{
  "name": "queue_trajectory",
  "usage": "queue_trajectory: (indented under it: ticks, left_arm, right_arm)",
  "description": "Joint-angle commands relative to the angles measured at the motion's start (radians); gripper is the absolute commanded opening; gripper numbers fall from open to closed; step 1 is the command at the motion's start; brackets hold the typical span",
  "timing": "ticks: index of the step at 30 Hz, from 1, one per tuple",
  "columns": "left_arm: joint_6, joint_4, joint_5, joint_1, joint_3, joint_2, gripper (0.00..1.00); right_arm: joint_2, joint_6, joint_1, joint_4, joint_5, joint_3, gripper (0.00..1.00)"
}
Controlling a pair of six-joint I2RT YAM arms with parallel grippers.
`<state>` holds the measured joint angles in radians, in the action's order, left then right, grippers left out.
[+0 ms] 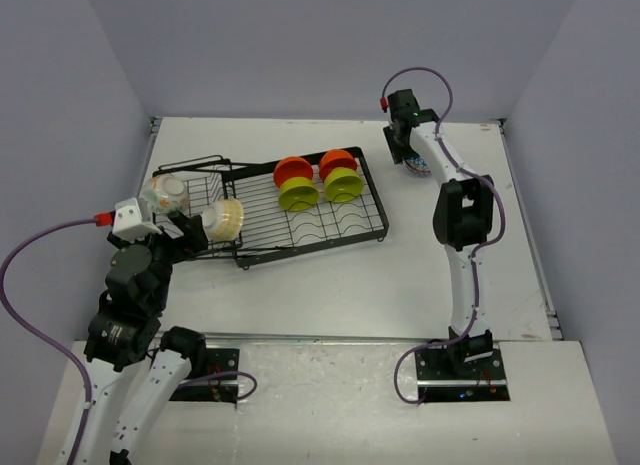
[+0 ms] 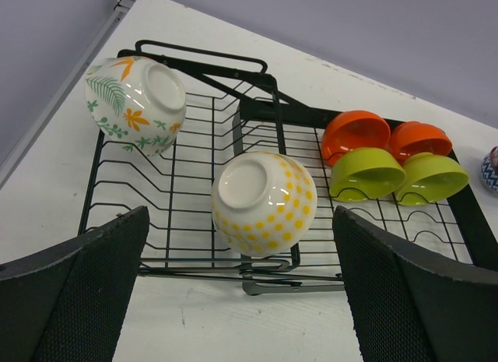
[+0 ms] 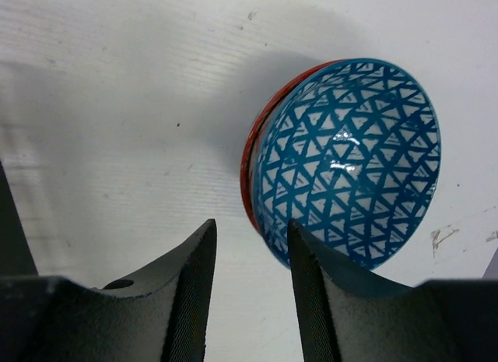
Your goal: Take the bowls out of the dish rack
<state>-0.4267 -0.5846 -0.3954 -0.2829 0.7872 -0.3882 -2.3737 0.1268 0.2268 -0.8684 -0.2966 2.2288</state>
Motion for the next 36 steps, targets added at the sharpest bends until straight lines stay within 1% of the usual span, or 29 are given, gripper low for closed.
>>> queue_trajectory:
  ticks: [1, 3, 5, 6, 7, 8, 9, 10, 11, 12, 13, 14, 15, 17, 18, 19, 20, 21, 22, 23, 24, 26, 27, 29, 30, 31, 33, 34, 36]
  left_arm:
    - [0.013, 0.037, 0.007, -0.002, -0.002, -0.011, 1.00]
    - [0.014, 0.037, 0.004, -0.002, 0.000, -0.011, 1.00]
    - [0.011, 0.032, -0.003, 0.001, 0.000, -0.011, 1.00]
    - [0.009, 0.031, -0.013, 0.002, 0.004, -0.014, 1.00]
    - [0.006, 0.028, -0.016, 0.004, 0.006, -0.014, 1.00]
    - [0.005, 0.025, -0.019, 0.010, 0.006, -0.012, 1.00]
    - [0.005, 0.026, -0.020, 0.011, 0.006, -0.012, 1.00]
    - [0.005, 0.025, -0.022, 0.013, 0.006, -0.011, 1.00]
    - [0.005, 0.026, -0.022, 0.014, 0.006, -0.011, 1.00]
    - [0.005, 0.025, -0.023, 0.014, 0.006, -0.009, 1.00]
    - [0.003, 0.025, -0.025, 0.014, 0.006, -0.011, 1.00]
    - [0.003, 0.023, -0.025, 0.014, 0.006, -0.011, 1.00]
    - [0.003, 0.025, -0.025, 0.014, 0.006, -0.009, 1.00]
    - [0.003, 0.022, -0.026, 0.014, 0.006, -0.005, 1.00]
    - [0.002, 0.023, -0.029, 0.014, 0.006, -0.002, 1.00]
    - [0.000, 0.022, -0.034, 0.014, 0.007, 0.002, 1.00]
    - [-0.001, 0.020, -0.036, 0.014, 0.007, 0.005, 1.00]
    - [-0.001, 0.020, -0.040, 0.014, 0.006, 0.009, 1.00]
    - [-0.003, 0.020, -0.040, 0.014, 0.006, 0.014, 1.00]
    - [-0.003, 0.022, -0.040, 0.014, 0.004, 0.015, 1.00]
    - [-0.003, 0.022, -0.042, 0.014, 0.004, 0.015, 1.00]
    - [-0.003, 0.020, -0.042, 0.014, 0.004, 0.012, 1.00]
    - [-0.004, 0.020, -0.042, 0.014, 0.004, 0.008, 1.00]
    - [-0.004, 0.017, -0.045, 0.014, 0.006, 0.003, 1.00]
    - [-0.006, 0.017, -0.045, 0.014, 0.006, 0.000, 1.00]
    - [-0.006, 0.017, -0.045, 0.014, 0.004, -0.001, 1.00]
    - [-0.006, 0.016, -0.045, 0.014, 0.004, -0.003, 1.00]
    - [-0.006, 0.017, -0.045, 0.014, 0.004, -0.003, 1.00]
    - [-0.006, 0.017, -0.046, 0.014, 0.004, -0.009, 1.00]
  right_arm:
    - [0.112, -0.038, 0.023, 0.019, 0.002, -0.017, 0.43]
    - [0.154, -0.076, 0.028, 0.038, 0.028, -0.061, 0.44]
    - [0.255, -0.104, 0.039, 0.084, 0.105, -0.128, 0.47]
    - [0.299, -0.122, 0.054, 0.159, 0.140, -0.229, 0.49]
    - [0.345, -0.162, 0.065, 0.207, 0.202, -0.289, 0.52]
    - [0.437, -0.177, 0.087, 0.294, 0.224, -0.395, 0.53]
    - [0.480, -0.197, 0.098, 0.337, 0.240, -0.441, 0.55]
    - [0.520, -0.231, 0.111, 0.371, 0.250, -0.487, 0.61]
    - [0.594, -0.249, 0.132, 0.440, 0.243, -0.527, 0.64]
    - [0.635, -0.298, 0.140, 0.486, 0.238, -0.623, 0.89]
    - [0.678, -0.331, 0.144, 0.532, 0.253, -0.679, 0.99]
    - [0.721, -0.367, 0.144, 0.584, 0.282, -0.733, 0.99]
    - [0.801, -0.456, 0.146, 0.682, 0.333, -0.835, 0.99]
    - [0.872, -0.559, 0.144, 0.768, 0.379, -0.928, 0.99]
    - [0.927, -0.673, 0.143, 0.846, 0.434, -1.010, 0.99]
    - [0.953, -0.734, 0.140, 0.888, 0.459, -1.050, 0.99]
    - [0.978, -0.798, 0.129, 0.987, 0.477, -1.090, 0.99]
    - [1.019, -0.937, 0.125, 1.058, 0.526, -1.186, 0.99]
    - [1.034, -1.005, 0.123, 1.133, 0.549, -1.240, 0.99]
    - [1.044, -1.067, 0.123, 1.280, 0.554, -1.327, 0.99]
    - [1.044, -1.196, 0.124, 1.346, 0.559, -1.363, 0.99]
    - [1.021, -1.329, 0.126, 1.457, 0.541, -1.416, 0.99]
    - [0.995, -1.436, 0.129, 1.488, 0.499, -1.458, 0.99]
    - [0.969, -1.536, 0.150, 1.539, 0.440, -1.515, 0.99]
    - [0.958, -1.620, 0.160, 1.562, 0.407, -1.532, 0.99]
    - [0.934, -1.657, 0.169, 1.586, 0.357, -1.549, 0.99]
    - [0.917, -1.737, 0.196, 1.622, 0.305, -1.578, 0.99]
    - [0.900, -1.756, 0.204, 1.619, 0.256, -1.581, 0.99]
    - [0.880, -1.802, 0.226, 1.574, 0.211, -1.569, 0.99]
